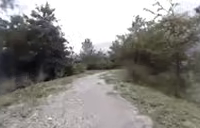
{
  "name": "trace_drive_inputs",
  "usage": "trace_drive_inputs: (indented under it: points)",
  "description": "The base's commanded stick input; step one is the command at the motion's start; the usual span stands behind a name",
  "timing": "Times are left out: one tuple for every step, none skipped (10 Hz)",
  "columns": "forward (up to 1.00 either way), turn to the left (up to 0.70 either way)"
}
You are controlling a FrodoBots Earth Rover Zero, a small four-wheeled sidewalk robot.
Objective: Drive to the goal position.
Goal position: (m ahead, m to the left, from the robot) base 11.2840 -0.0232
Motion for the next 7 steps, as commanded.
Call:
trace_drive_inputs:
  points:
    - [0.85,0.00]
    - [0.85,0.00]
    - [0.85,0.00]
    - [0.85,0.00]
    - [0.85,0.00]
    - [0.85,0.00]
    - [0.85,0.00]
